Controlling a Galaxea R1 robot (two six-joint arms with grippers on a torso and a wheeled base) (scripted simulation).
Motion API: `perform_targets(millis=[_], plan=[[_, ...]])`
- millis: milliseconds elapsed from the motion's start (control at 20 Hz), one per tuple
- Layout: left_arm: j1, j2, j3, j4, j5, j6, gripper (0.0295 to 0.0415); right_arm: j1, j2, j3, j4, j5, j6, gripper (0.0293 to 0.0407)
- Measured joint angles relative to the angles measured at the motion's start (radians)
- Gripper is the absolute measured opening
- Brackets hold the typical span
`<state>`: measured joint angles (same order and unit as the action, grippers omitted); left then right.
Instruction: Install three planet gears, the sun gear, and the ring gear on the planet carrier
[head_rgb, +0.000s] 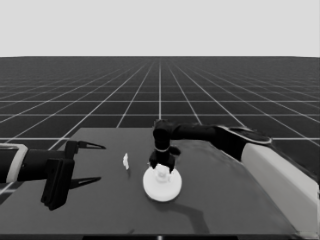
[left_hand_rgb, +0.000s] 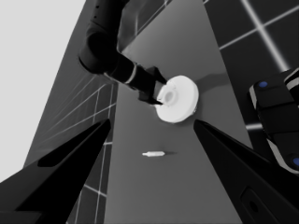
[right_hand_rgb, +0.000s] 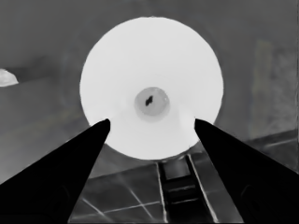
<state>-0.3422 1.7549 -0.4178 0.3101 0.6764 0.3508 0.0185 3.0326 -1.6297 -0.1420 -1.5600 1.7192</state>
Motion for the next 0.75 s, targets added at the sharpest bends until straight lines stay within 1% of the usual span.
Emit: perform_targets(millis=[50,100,150,250,450,500,550,600,650,700,750], plan=[[0.0,0.0,0.0,0.0,0.0,0.0,0.0385,0.097,-0.003,0.021,0.077,-0.014,-0.113,0.0386],[0.0,0.0,0.0,0.0,0.0,0.0,0.0385,0.153,0.0,0.018,0.124,-0.017,-0.19,0.0386],[0.0,0.0,0.0,0.0,0.0,0.0,0.0385,0.184,0.002,0.01,0.152,-0.018,-0.241,0.0385],[0.0,0.0,0.0,0.0,0.0,0.0,0.0385,0.212,0.005,-0.001,0.178,-0.02,-0.29,0.0385],[0.0,0.0,0.0,0.0,0.0,0.0,0.0385,0.223,0.006,-0.007,0.19,-0.02,-0.315,0.0385],[-0.015,0.265,-0.155,0.434,0.453,-0.485,0.039,0.064,-0.266,0.443,-0.113,0.144,-0.741,0.0406],[-0.029,0.562,-0.367,0.256,0.9,-0.976,0.0406,-0.132,-0.681,0.77,-0.295,0.241,-1.014,0.0395],[-0.023,0.714,-0.646,-0.025,0.966,-1.215,0.0404,-0.239,-0.937,0.963,-0.402,0.297,-1.174,0.0389],[-0.005,0.791,-0.875,-0.191,0.952,-1.288,0.0395,-0.298,-1.081,1.078,-0.465,0.331,-1.268,0.0386],[0.01,0.842,-1.04,-0.286,0.947,-1.303,0.039,-0.33,-1.163,1.147,-0.502,0.351,-1.324,0.0385],[0.02,0.878,-1.154,-0.342,0.95,-1.299,0.0387,-0.349,-1.21,1.187,-0.524,0.363,-1.357,0.0385]])
